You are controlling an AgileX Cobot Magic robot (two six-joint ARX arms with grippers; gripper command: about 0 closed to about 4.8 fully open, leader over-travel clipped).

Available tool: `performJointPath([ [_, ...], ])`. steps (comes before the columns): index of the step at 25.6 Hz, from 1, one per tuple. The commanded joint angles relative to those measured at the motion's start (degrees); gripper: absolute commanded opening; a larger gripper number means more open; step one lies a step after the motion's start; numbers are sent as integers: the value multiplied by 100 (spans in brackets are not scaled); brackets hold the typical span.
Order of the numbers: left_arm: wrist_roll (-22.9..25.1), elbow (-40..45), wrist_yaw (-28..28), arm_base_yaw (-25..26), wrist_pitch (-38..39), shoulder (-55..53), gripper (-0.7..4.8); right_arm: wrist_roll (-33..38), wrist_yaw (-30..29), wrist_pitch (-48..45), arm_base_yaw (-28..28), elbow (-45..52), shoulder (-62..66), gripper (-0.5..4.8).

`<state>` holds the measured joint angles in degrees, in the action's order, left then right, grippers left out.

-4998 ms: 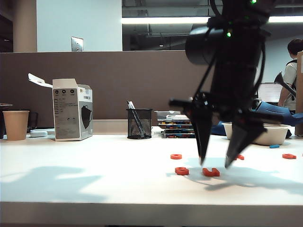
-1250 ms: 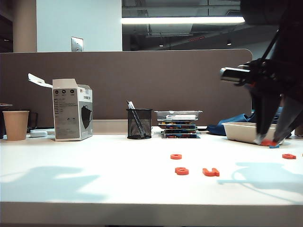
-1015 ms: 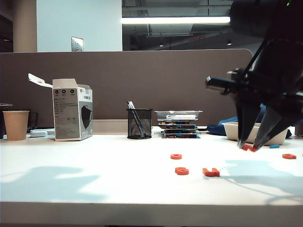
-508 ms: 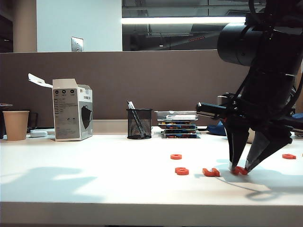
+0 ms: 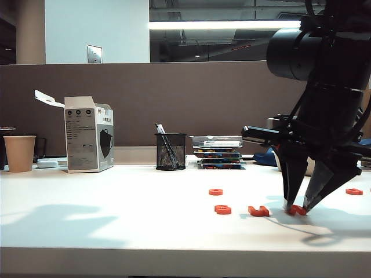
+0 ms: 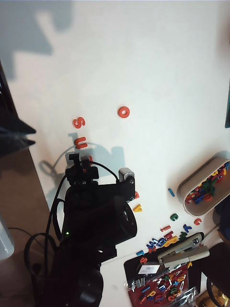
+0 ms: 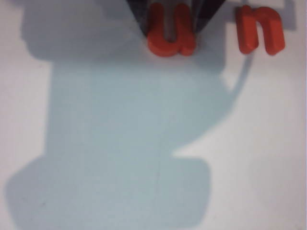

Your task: Select the appropriate letters from the row of letter magnets placed on the table to arrange into the word "sun".

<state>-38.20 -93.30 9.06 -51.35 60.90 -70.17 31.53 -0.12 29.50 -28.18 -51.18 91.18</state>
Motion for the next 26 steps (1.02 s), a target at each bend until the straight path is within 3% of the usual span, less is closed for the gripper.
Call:
performJointPath([
  [1, 26, -13, -7, 4, -9, 15, -5, -2, -24, 367, -4, 66, 63, 87],
  [2, 26, -13, -4, 4, -7, 15, -5, 0, -24, 369, -4, 66, 63, 125],
  [4, 26, -13, -7, 4, -7, 15, -5, -2, -24, 367, -4, 63, 63, 151],
  [9, 26, -13, -7, 4, -7, 15, -5, -2, -24, 363, -4, 63, 63, 170],
  [12, 26, -13, -7, 4, -9, 15, -5, -4, -26, 358, -4, 35, 63, 222],
  [26, 26, -13, -4, 4, -9, 15, -5, -173, -162, 511, -2, -643, 57, 222],
])
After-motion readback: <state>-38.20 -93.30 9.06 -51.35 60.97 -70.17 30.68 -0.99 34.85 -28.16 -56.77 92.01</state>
